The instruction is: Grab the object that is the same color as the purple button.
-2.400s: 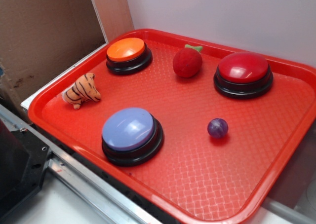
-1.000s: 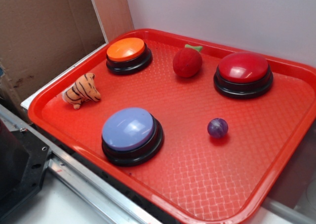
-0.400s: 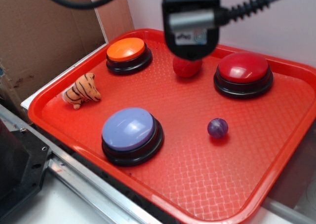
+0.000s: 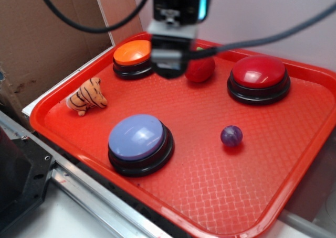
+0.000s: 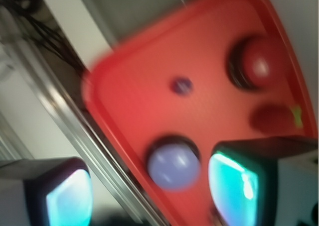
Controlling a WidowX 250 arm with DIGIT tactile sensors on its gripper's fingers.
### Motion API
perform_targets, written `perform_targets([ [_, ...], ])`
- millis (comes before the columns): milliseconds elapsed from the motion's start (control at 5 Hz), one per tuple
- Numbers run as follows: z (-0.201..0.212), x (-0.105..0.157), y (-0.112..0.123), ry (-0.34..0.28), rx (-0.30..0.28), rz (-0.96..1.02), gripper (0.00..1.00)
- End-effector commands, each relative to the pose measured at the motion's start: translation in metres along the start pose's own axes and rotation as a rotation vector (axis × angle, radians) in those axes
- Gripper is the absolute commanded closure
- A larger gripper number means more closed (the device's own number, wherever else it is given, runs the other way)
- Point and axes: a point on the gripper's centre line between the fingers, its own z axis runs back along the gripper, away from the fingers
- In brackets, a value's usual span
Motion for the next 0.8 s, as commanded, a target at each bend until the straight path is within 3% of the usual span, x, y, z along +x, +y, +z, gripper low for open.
perform_targets([
  [0, -0.041, -0.024, 0.023, -0.052, -0.042, 0.123, 0.00],
  [200, -0.088, 0.015, 0.027, -0.060, -0.104, 0.124, 0.00],
  [600, -0.117, 0.066, 0.012, -0.028, -0.080, 0.033, 0.00],
])
